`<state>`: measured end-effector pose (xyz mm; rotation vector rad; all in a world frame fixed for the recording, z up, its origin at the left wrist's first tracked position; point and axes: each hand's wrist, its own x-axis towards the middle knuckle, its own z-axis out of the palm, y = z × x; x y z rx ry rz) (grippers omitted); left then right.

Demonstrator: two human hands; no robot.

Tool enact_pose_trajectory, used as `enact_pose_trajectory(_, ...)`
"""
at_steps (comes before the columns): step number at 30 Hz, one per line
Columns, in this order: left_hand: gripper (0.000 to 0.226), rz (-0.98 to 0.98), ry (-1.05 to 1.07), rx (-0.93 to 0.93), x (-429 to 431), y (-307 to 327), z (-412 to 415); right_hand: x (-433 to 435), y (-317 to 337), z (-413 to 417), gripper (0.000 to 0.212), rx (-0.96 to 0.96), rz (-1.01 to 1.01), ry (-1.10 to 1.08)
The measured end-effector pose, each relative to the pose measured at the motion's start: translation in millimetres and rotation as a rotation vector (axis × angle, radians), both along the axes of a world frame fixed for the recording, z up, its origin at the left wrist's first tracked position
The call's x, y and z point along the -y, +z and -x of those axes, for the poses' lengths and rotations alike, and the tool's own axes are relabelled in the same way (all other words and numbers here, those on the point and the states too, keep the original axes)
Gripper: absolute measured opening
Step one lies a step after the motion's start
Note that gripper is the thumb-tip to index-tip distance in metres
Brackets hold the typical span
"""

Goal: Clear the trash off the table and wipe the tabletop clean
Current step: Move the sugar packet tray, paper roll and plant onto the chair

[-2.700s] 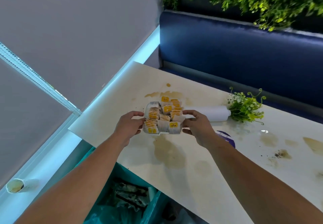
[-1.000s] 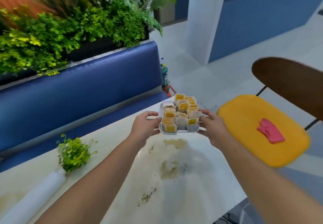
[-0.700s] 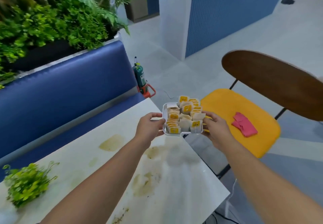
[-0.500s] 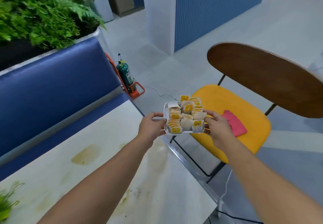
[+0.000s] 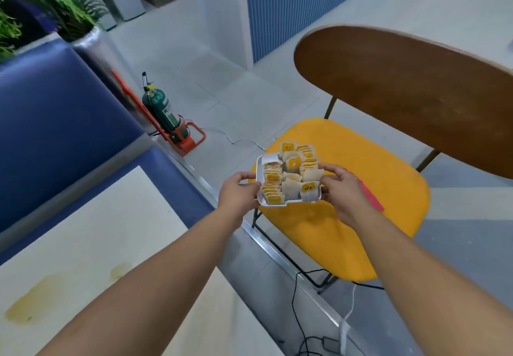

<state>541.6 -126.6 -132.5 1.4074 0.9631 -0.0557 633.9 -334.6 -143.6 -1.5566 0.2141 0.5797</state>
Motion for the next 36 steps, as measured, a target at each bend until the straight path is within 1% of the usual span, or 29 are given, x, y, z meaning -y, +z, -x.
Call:
enact_pose_trajectory(4,0.025,-0.022,-0.013,-0.005,3.0,-26.7,-24.3,3.1,-24.4,-24.0,0.028,0.006,0.032,0.01)
enact_pose_trajectory(11,0.029,-0.006,-0.023,-0.018,-0.8,-49.0,-50.2,0.8,-61.0,-54.9,0.028,0.042,0.074,0.018)
enact_pose_trajectory(17,0.033,-0.024,-0.034,-0.028,-0.9,-58.1,-68.3,-0.6,-83.1,-73.6,0.039,0.087,0.152,0.042)
enact_pose_trajectory(22,0.033,-0.027,-0.051,-0.037,-1.0,-63.2,-80.4,-3.8,-88.4,-87.5,0.051,0.148,0.227,0.065)
enact_pose_trajectory(29,0.029,0.032,-0.037,-0.046,1.3,-70.4,-91.5,-11.5,-79.6,-107.3,0.048,0.258,0.346,0.121)
enact_pose_trajectory(33,0.025,0.091,0.018,-0.062,2.4,-74.8,-91.8,-14.2,-80.0,-115.2,0.049,0.263,0.351,0.13)
enact_pose_trajectory(36,0.018,0.111,0.059,-0.091,4.2,-77.4,-92.7,-15.1,-82.4,-118.2,0.046,0.24,0.3,0.129)
